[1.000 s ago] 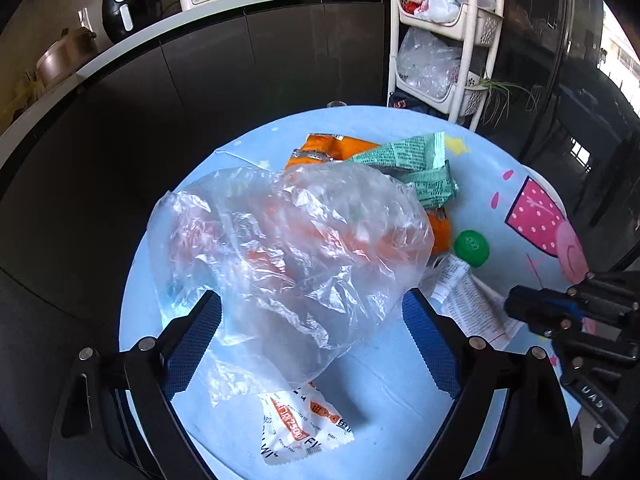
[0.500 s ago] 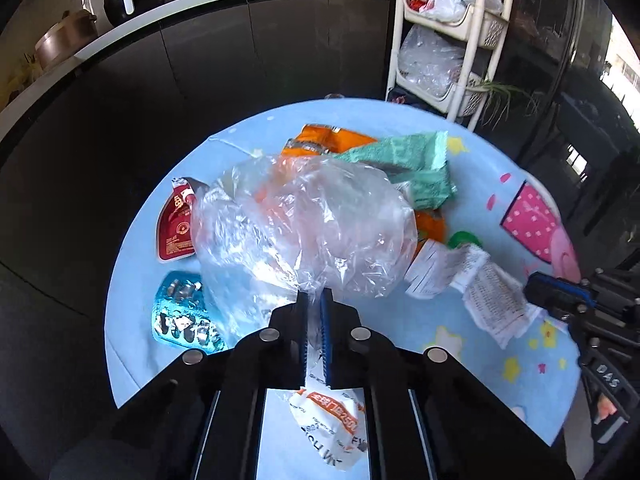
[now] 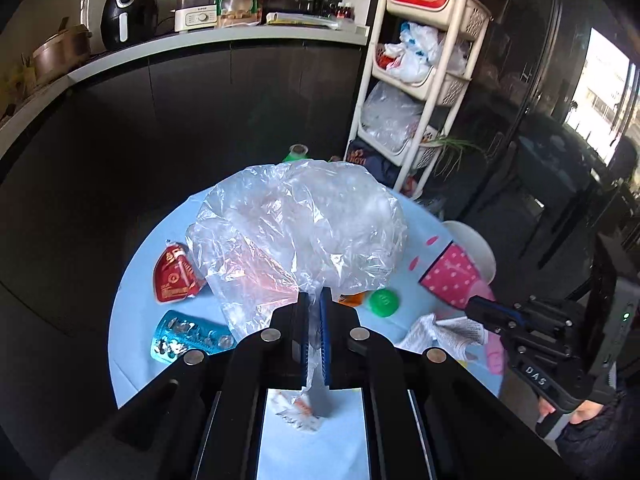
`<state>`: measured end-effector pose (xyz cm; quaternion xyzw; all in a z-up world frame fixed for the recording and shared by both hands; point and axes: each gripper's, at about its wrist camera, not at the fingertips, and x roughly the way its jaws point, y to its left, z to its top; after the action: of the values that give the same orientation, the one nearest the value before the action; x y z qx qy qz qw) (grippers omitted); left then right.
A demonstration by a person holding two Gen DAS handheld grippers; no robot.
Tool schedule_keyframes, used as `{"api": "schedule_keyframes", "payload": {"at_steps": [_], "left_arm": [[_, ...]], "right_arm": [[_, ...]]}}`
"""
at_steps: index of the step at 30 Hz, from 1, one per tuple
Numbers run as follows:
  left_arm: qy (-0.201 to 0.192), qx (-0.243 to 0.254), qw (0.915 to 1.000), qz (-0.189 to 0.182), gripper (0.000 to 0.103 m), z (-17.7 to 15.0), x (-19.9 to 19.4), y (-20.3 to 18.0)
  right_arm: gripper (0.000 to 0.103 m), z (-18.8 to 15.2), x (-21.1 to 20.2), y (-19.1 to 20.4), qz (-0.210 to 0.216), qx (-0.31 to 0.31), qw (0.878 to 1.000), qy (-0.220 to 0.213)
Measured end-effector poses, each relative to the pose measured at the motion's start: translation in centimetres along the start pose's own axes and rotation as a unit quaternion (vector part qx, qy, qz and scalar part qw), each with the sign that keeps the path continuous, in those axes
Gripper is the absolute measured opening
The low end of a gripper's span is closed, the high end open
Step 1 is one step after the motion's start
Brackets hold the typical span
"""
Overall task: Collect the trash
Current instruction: 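Grasp the clear plastic bag with the left tool while the right tool grasps a white receipt, then carry the plastic bag and receipt toward the white bin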
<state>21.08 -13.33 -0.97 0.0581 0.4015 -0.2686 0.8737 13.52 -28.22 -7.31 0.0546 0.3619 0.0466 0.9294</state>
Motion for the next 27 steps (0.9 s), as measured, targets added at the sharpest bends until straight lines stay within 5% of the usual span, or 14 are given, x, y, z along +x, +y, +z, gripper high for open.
{"api": "schedule_keyframes", "payload": {"at_steps": [10, 13, 19, 27], "left_arm": [[-0.007, 0.022, 0.9997, -0.005, 0.004, 0.2, -0.5, -2.5], [0.004, 0.019, 0.9998, -0.01, 0.004, 0.1, 0.3, -2.6], [0.013, 0.02, 0.9996, -0.013, 0.004, -0.1, 1.1, -3.1], [0.018, 0.018, 0.9996, -0.011, 0.004, -0.6, 1.4, -2.8]], "right_arm": [[0.011, -3.3, 0.6, -2.5, -0.022, -0.004, 0.998, 0.056], [0.043, -5.0, 1.0, -3.1, -0.016, 0.005, 0.997, 0.075], [0.065, -6.1, 1.5, -3.6, -0.018, 0.015, 0.996, 0.087], [0.065, -6.0, 3.7, -3.0, 0.033, 0.038, 0.993, 0.104]]}}
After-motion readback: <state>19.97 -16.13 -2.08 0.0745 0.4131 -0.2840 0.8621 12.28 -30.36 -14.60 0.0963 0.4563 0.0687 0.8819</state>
